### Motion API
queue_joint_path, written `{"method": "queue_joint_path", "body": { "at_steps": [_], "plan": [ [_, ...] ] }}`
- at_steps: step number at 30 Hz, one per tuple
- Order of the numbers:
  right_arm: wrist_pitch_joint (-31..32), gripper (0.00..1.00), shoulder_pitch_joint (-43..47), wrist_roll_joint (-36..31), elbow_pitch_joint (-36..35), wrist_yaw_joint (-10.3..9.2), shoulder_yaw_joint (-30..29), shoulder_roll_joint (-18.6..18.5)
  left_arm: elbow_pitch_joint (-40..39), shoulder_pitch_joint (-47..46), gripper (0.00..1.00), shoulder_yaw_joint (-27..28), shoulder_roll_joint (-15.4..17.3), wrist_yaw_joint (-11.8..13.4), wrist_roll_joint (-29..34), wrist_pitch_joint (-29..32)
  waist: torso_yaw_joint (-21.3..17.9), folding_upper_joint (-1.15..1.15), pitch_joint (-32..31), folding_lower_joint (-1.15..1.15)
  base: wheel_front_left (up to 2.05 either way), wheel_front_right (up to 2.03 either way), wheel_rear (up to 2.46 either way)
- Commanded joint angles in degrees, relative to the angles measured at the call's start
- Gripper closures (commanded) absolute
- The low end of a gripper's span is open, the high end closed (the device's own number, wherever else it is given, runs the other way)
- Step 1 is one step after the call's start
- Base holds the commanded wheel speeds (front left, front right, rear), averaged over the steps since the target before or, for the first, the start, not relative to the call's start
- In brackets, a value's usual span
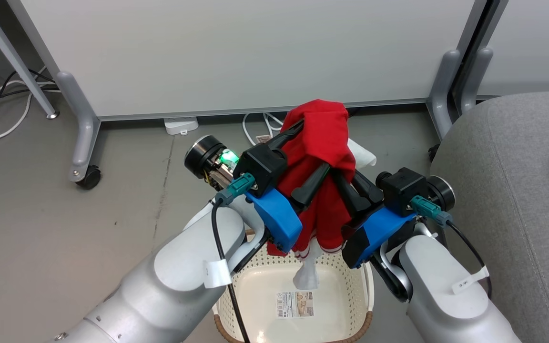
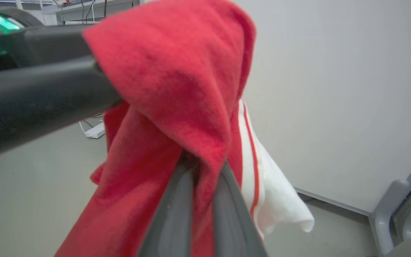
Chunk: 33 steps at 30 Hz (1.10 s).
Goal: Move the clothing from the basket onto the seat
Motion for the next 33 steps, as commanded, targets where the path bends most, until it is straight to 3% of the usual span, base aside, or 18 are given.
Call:
{"method": "queue_joint_path", "body": {
  "at_steps": [1, 14, 33],
  "plan": [
    [-0.2, 1.0, -0.5, 0.1, -0.4, 0.01, -0.3, 0.1, 0.1, -0.1, 0.0, 0.0, 0.0, 0.1, 0.1, -0.2, 0.1, 0.0, 0.0, 0.0, 0.0, 0.0, 0.0],
    [-0.3, 1.0, 0.8, 0.4, -2.4, 0.01, -6.3, 0.1, -0.3, 1.8, 0.0, 0.5, 0.8, 0.6, 0.1, -0.3, -1.7, 0.0, 0.6, 0.0, 0.0, 0.0, 0.0],
    [-0.3, 1.0, 4.3, -3.2, -12.6, 0.01, -13.9, 0.1, -5.1, 3.9, 0.0, 1.9, 3.4, 1.5, 3.0, -0.2, -15.5, 0.0, 5.7, 0.0, 0.0, 0.0, 0.0]
  ]
}}
